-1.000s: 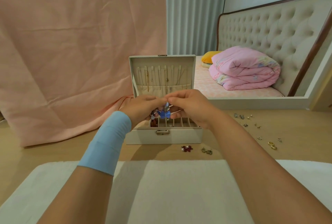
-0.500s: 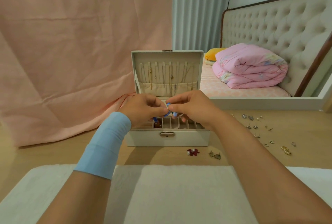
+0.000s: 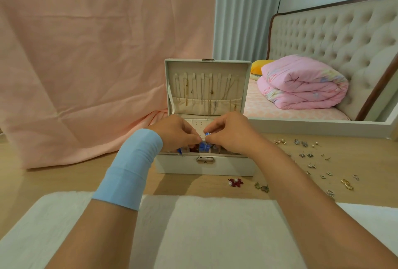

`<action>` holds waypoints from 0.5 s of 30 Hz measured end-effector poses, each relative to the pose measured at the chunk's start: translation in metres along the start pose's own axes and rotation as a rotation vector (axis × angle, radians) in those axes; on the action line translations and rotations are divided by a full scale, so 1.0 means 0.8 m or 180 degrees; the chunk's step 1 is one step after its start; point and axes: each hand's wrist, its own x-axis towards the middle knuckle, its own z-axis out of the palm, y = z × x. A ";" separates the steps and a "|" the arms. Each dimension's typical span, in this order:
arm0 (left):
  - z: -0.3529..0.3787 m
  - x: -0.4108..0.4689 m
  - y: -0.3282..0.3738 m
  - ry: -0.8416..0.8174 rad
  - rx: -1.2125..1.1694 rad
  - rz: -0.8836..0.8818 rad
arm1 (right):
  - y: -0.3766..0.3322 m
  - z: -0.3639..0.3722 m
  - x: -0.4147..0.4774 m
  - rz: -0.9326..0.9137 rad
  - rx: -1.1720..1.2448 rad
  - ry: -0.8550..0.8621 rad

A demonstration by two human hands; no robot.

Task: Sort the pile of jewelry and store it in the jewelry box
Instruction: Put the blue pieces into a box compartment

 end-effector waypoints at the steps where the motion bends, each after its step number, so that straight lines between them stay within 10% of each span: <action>1: -0.002 0.001 -0.001 0.0104 0.0011 0.0007 | -0.001 0.001 -0.001 -0.0036 -0.0077 -0.0093; 15: 0.006 0.003 0.000 -0.0206 0.0184 0.0180 | 0.005 -0.011 -0.003 -0.0129 -0.0910 -0.0247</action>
